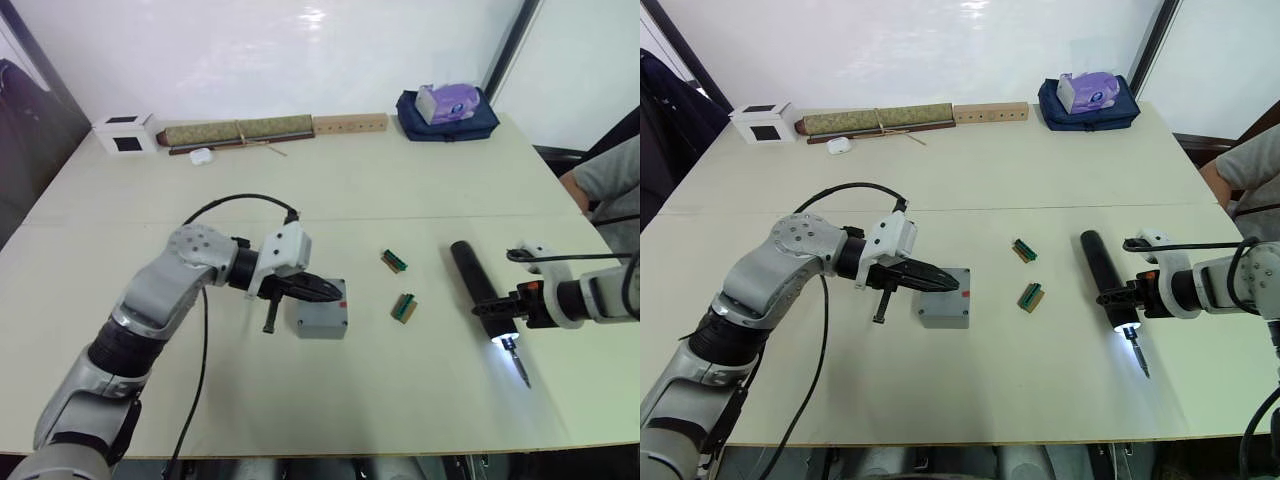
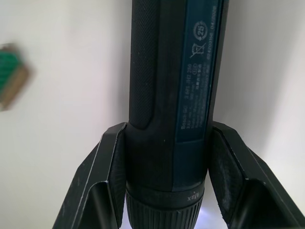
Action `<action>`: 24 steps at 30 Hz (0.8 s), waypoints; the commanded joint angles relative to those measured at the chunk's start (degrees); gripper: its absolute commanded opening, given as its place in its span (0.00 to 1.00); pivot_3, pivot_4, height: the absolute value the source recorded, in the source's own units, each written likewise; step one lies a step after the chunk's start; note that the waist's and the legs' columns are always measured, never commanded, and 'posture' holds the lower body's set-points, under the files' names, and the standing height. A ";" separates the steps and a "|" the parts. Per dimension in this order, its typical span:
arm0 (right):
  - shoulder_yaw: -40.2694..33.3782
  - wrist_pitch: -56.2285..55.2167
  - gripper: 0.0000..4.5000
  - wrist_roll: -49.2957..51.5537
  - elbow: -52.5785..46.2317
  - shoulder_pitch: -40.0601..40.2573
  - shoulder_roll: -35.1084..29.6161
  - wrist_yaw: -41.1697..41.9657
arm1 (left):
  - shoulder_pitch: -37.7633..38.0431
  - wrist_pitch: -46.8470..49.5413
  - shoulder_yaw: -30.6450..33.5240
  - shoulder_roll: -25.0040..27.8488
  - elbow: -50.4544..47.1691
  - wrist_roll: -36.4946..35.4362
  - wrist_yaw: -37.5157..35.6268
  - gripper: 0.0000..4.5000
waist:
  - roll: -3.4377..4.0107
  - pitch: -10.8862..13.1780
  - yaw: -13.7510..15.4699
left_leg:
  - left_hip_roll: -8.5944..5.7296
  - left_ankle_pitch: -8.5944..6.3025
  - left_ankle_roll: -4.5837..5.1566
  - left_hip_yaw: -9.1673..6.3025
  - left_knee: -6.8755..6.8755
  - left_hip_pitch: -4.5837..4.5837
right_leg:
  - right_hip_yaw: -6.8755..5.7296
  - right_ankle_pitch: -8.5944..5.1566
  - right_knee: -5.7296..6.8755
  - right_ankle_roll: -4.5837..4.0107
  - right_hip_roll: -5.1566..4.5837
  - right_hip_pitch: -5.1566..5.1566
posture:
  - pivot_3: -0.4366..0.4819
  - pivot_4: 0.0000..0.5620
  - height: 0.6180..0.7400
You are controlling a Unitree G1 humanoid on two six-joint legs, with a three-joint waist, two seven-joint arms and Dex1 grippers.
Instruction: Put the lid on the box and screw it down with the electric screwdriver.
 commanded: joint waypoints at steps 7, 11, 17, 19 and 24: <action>2.11 -2.58 0.63 -9.55 0.78 -2.13 0.80 6.70 | 0.94 0.59 0.07 0.49 -2.38 -0.28 1.79 0.00 | -0.07 0.04 0.30 | -0.01 0.00 -0.01 -0.01 0.03 -0.03 | 0.00 0.01 -0.01 0.01 -0.04 0.02 | 0.48 0.27 1.00; 1.77 -1.73 0.90 -10.94 -1.47 -1.08 1.25 7.72 | 0.96 0.91 0.45 0.73 -2.31 -0.67 2.01 0.00 | -0.09 0.03 0.41 | -0.01 0.00 -0.01 -0.03 0.10 -0.01 | -0.01 0.02 0.00 0.04 -0.04 0.07 | 0.48 0.27 1.00; 0.31 -11.37 0.99 -15.57 -6.20 -1.56 -1.04 11.56 | 1.79 3.96 4.14 2.53 0.46 -2.76 2.47 0.00 | -0.07 0.05 0.34 | -0.02 0.01 -0.01 -0.05 0.13 -0.01 | -0.02 0.03 0.00 0.05 -0.04 0.10 | 0.48 0.27 1.00; -0.53 -15.09 0.99 -17.34 -7.26 -2.17 -1.92 13.29 | 2.69 6.06 6.43 3.20 1.26 -4.42 3.29 0.00 | -0.03 0.08 0.14 | -0.02 0.01 -0.01 0.00 0.12 -0.01 | 0.01 0.04 0.06 0.06 -0.04 0.02 | 0.48 0.27 1.00; -9.22 -25.97 0.99 -15.35 -16.83 1.76 0.11 18.49 | 8.31 12.97 15.45 5.31 0.47 -9.56 7.84 0.00 | -0.03 0.11 0.25 | 0.04 0.00 -0.01 -0.06 0.07 -0.02 | -0.03 0.03 0.10 0.06 0.01 -0.03 | 0.48 0.27 1.00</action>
